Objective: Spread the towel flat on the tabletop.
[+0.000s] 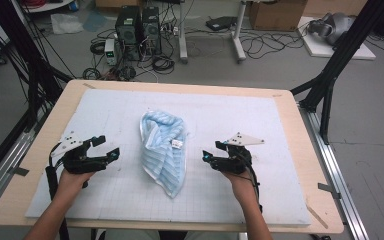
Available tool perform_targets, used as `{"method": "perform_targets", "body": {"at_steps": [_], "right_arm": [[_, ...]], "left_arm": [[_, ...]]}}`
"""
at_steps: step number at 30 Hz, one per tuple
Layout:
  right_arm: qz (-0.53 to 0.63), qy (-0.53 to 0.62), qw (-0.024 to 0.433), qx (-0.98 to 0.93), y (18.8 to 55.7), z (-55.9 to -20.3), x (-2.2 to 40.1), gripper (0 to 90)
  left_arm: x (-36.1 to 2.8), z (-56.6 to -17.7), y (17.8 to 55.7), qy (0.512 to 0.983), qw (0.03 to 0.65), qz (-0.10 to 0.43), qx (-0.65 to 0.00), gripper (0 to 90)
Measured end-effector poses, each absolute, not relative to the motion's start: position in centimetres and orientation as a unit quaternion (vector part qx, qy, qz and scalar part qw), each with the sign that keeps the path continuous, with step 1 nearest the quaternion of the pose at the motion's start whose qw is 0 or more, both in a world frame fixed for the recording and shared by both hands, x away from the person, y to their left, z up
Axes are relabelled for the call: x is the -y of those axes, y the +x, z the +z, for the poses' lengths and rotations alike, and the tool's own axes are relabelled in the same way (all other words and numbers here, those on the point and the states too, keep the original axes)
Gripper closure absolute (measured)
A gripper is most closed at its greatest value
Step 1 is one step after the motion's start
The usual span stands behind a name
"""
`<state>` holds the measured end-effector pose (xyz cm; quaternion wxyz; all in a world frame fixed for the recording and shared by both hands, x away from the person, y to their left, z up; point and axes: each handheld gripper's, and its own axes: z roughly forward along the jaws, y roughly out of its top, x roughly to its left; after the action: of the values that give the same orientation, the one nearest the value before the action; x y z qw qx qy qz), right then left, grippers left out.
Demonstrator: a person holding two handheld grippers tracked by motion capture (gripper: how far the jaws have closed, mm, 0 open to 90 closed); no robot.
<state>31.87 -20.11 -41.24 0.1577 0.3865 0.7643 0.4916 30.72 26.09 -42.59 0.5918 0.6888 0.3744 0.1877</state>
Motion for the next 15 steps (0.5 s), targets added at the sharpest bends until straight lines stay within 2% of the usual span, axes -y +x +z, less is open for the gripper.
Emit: {"method": "perform_targets", "body": {"at_steps": [3,5,15], "right_arm": [[0.49,0.395,0.161,-0.76,31.9,-41.4,20.7,32.1],[0.487,0.399,0.162,-0.76,32.0,-41.7,20.9,31.8],[0.456,0.394,0.162,-0.781,32.2,-42.6,20.3,32.0]], "left_arm": [[-25.2,-42.5,30.7,0.693,0.596,0.173,-0.367,19.0],[-24.5,-42.4,30.7,0.696,0.603,0.156,-0.358,23.9],[-19.1,-42.4,31.1,0.73,0.578,0.141,-0.338,23.6]]}}
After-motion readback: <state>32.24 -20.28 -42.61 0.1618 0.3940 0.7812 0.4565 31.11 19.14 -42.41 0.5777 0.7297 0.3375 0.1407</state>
